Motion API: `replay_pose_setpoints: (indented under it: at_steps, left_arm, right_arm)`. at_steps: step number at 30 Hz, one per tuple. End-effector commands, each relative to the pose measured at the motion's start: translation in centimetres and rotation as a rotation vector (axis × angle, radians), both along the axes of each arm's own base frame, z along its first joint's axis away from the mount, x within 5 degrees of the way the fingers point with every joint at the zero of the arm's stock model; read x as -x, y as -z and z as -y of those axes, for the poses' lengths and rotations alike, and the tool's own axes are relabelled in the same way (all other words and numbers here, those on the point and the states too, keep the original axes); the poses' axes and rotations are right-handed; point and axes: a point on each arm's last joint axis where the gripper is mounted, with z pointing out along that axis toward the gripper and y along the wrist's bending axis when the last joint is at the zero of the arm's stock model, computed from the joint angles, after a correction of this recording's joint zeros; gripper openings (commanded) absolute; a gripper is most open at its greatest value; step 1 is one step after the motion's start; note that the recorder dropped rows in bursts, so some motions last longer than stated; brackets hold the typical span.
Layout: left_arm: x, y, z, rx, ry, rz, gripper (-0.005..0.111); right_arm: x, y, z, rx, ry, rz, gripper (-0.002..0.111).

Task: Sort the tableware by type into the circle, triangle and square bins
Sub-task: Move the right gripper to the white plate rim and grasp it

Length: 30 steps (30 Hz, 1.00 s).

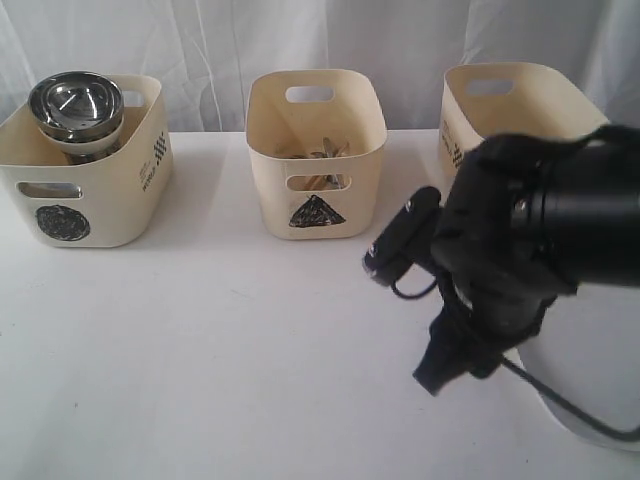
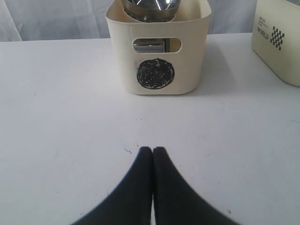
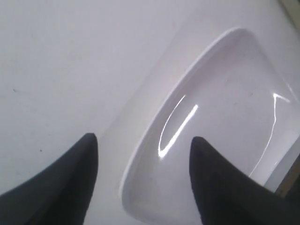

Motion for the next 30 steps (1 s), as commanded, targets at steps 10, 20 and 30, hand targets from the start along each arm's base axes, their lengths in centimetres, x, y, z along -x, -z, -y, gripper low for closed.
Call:
replay_pose_setpoints:
  at_steps: [10,20,30]
  left_arm:
    - [0.0,0.1,0.0,0.011,0.0,0.005,0.0]
    - [0.0,0.1,0.0,0.011,0.0,0.005,0.0]
    - [0.0,0.1,0.0,0.011,0.0,0.005,0.0]
  right_arm:
    - [3.2,6.2,1.9,0.145,0.037,-0.072,0.055]
    - [3.1,8.2,2.6,0.217,0.009,-0.053,0.055]
    - [2.0,10.8,3.8,0.203,0.059,-0.121,0.055]
